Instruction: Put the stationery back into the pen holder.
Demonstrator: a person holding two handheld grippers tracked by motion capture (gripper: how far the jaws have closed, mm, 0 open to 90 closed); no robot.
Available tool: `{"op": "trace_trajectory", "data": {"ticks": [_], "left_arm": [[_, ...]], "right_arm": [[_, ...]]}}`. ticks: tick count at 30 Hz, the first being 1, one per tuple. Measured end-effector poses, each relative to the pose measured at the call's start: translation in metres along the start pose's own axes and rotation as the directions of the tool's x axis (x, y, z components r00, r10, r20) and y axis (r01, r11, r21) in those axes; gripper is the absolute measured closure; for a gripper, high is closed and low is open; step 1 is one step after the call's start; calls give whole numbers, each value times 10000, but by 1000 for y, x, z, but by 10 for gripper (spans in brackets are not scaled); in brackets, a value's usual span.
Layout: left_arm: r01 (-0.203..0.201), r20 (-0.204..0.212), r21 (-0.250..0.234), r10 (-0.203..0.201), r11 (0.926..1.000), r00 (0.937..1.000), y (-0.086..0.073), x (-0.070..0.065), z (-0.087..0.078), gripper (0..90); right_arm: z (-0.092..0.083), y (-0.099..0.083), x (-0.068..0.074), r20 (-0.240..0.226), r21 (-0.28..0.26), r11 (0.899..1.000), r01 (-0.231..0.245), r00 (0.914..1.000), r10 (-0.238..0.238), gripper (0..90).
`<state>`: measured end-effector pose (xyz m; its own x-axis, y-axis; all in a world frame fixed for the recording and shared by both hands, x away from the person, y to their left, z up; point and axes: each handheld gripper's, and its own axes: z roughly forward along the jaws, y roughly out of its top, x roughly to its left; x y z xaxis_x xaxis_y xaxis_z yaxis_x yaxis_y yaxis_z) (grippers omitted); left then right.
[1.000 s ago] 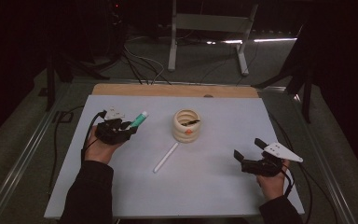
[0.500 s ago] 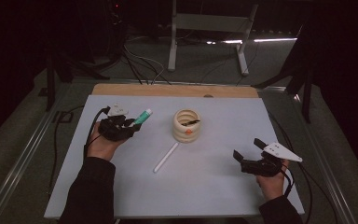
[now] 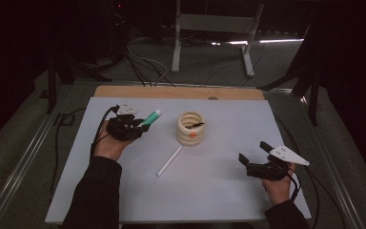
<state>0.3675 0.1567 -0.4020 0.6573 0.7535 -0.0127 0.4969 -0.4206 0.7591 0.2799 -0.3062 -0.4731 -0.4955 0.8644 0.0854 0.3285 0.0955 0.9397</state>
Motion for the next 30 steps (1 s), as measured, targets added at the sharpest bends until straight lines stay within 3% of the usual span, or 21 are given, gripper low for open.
{"op": "trace_trajectory", "data": {"ticks": [30], "left_arm": [[-243,280,137,239,9996,9993,26,-13,22,659]], "right_arm": [[0,0,-1,8,56,10000,-73,10000,73,1]]}}
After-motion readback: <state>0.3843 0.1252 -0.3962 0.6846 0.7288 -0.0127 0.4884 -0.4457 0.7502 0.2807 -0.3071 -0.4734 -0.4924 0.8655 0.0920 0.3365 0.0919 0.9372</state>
